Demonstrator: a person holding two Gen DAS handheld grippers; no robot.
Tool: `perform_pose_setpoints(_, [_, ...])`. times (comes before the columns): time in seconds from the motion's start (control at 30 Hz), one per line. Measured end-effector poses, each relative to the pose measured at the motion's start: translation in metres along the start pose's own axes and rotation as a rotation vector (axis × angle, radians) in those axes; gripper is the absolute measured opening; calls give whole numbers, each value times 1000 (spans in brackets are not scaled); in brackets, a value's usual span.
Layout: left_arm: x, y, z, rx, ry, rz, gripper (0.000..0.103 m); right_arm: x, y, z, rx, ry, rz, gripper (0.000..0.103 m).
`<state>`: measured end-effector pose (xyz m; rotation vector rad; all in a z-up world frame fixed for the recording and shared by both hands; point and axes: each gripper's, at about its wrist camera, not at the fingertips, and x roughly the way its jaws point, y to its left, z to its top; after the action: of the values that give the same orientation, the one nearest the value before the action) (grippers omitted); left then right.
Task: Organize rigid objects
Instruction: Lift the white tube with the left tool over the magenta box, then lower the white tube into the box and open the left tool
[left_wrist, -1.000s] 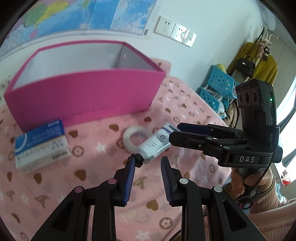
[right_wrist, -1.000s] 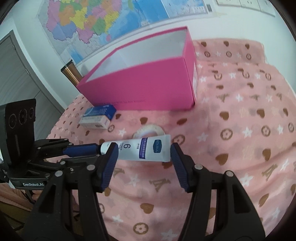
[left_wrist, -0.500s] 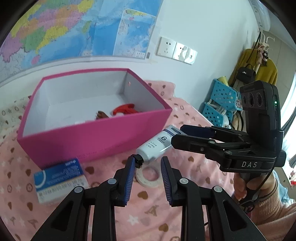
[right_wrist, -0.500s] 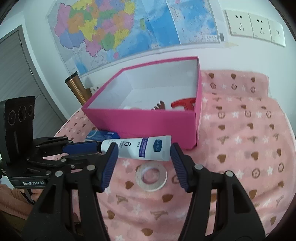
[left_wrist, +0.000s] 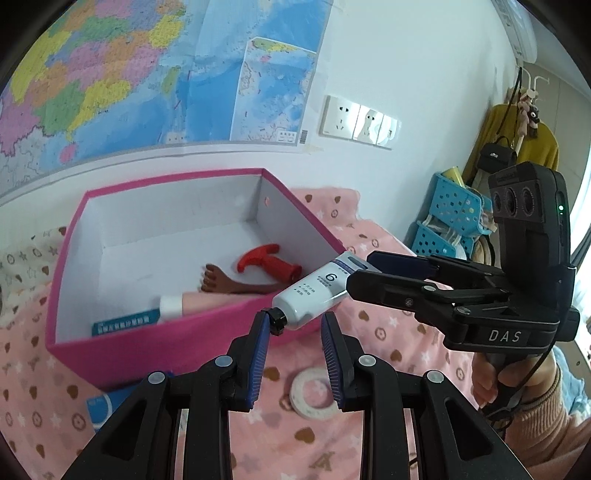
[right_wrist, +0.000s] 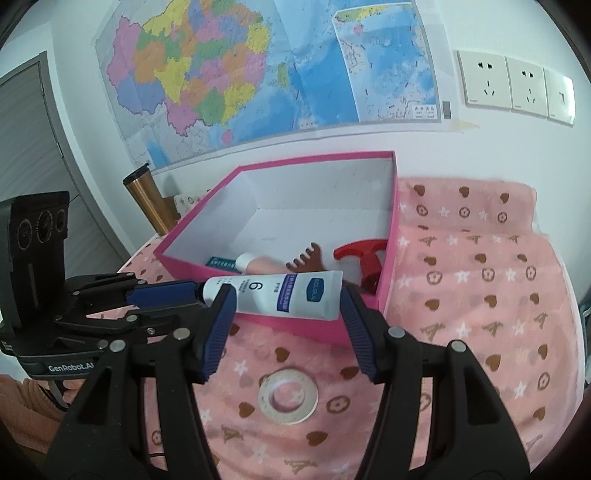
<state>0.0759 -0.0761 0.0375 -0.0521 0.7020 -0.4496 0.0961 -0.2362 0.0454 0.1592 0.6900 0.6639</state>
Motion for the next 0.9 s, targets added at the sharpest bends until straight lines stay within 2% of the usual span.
perform_pose_setpoints(0.3, [9,10,16,7,-2,19,28,12,-4,16,-10,-2,-13,61])
perform_pose_setpoints(0.9, [47,36,27,-55,63,1,28,38,-12,25,-12,32,-69,61])
